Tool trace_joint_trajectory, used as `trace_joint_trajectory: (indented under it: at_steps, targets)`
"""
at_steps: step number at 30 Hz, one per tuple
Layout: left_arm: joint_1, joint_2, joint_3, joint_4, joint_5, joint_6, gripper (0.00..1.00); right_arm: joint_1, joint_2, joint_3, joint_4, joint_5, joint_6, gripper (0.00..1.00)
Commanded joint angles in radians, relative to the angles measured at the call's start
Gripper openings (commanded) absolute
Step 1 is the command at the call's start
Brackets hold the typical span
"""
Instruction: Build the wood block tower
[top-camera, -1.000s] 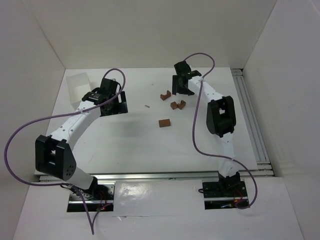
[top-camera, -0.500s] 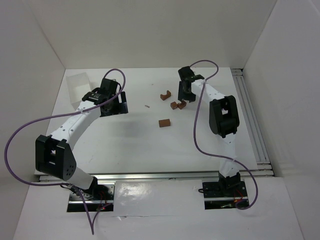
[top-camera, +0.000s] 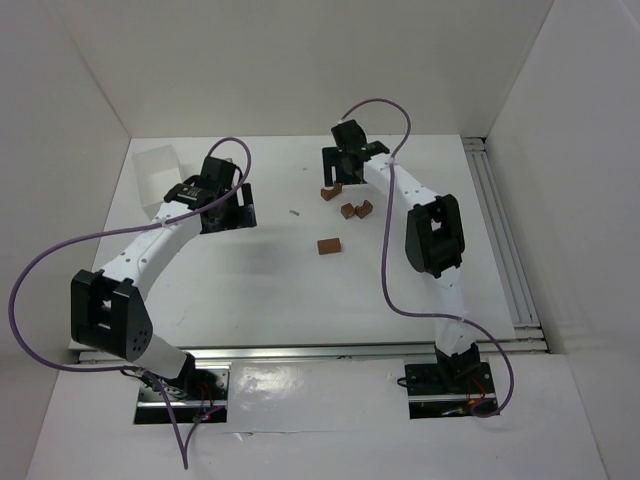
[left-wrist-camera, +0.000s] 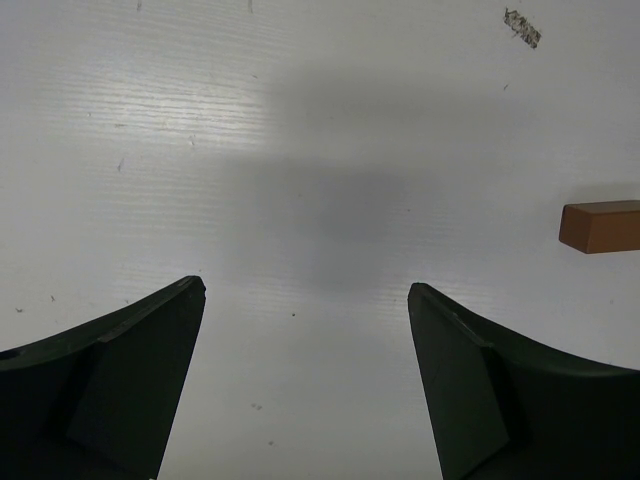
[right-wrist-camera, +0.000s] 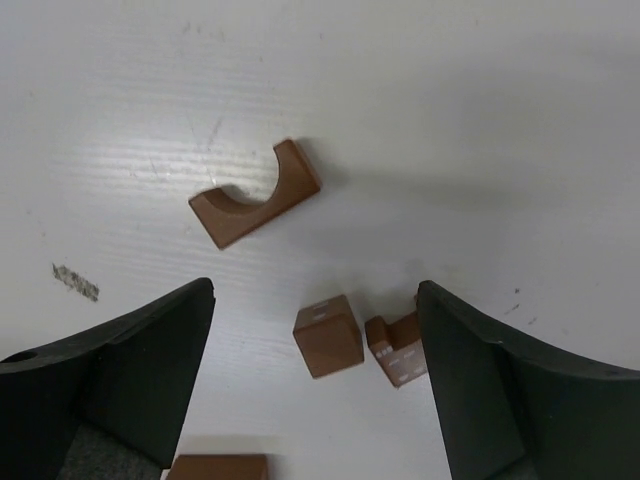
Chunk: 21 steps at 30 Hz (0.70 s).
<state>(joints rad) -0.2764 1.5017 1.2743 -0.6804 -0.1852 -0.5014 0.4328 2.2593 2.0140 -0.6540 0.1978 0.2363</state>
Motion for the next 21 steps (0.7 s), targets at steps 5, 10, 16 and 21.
trace_joint_trajectory:
  at_steps: [5,10,16,21]
  targets:
    - [0.003,-0.017,0.007,-0.005,0.0,-0.006,0.96,-0.048,-0.049,0.003,-0.016,0.039,0.047,0.84]
    - [0.003,-0.008,0.007,-0.005,0.009,-0.006,0.96,-0.062,-0.073,-0.058,0.044,-0.027,0.019,0.8]
    - [0.003,-0.017,0.007,-0.005,0.009,-0.006,0.96,-0.013,-0.044,-0.047,0.111,-0.113,-0.167,0.89]
    - [0.003,-0.026,0.007,-0.005,0.0,-0.006,0.96,-0.003,0.014,-0.026,0.146,-0.126,-0.29,0.92]
